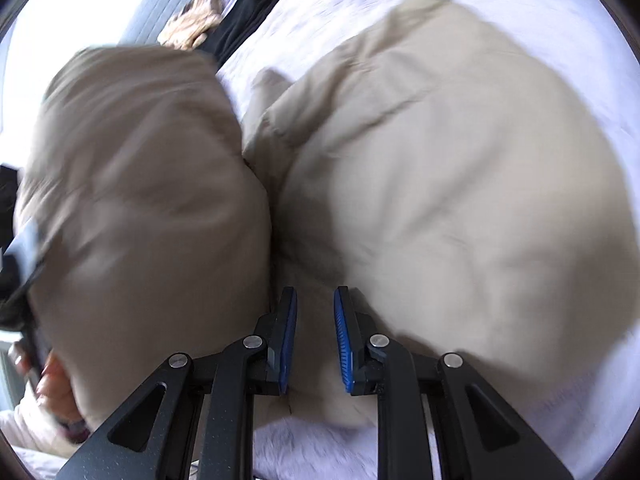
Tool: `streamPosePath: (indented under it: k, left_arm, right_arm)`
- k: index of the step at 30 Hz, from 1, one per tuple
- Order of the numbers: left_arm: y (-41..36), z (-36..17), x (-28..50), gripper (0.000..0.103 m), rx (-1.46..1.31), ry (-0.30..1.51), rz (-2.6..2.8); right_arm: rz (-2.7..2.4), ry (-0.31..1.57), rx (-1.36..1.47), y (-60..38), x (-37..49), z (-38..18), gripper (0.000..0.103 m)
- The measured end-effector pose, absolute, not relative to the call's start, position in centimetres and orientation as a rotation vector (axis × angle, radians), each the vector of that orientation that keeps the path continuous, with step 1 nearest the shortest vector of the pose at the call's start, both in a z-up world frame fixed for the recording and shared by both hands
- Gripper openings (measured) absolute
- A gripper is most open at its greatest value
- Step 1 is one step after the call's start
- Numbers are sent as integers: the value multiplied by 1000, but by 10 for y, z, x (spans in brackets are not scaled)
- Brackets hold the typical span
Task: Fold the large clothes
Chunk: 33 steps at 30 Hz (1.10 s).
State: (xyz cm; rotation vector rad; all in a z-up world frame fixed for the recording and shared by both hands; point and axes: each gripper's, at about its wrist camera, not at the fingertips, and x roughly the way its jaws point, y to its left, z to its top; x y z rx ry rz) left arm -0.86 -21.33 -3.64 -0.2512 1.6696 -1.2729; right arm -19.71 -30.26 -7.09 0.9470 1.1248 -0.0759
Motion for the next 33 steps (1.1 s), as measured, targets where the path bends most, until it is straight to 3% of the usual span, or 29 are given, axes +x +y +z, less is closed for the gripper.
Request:
streamPosePath:
  k: [2, 4, 9, 12, 16, 21, 23, 24, 33]
  left_arm:
    - [-233, -49, -15, 81, -244, 1663, -1267]
    - [-253, -59, -23, 81, -198, 1644, -1258]
    - [-291, -59, -56, 81, -114, 1610, -1231]
    - [-311, -54, -63, 81, -54, 1581, -1215]
    - [-270, -61, -18, 81, 9, 1515, -1171]
    - [-232, -14, -13, 81, 56, 1292, -1083]
    - [-210, -2, 0, 81, 72, 1204, -987]
    - [-200, -1, 9, 81, 77, 1184, -939]
    - [-173, -62, 60, 81, 110, 1202, -642]
  right_arm:
    - [-109, 1105, 959, -312, -218, -63, 31]
    - [-155, 1081, 953, -316, -231, -52, 69]
    - [-165, 1004, 965, -319, -268, -23, 73]
    - [-106, 959, 985, -311, -275, -10, 83]
    - [-12, 972, 963, -296, -253, -5, 83]
    - [-198, 997, 887, -297, -222, -21, 83]
    - [-229, 980, 856, -302, -210, -22, 52]
    - [-241, 1001, 819, -304, -202, -21, 17]
    - [-295, 987, 563, -321, -200, 7, 11]
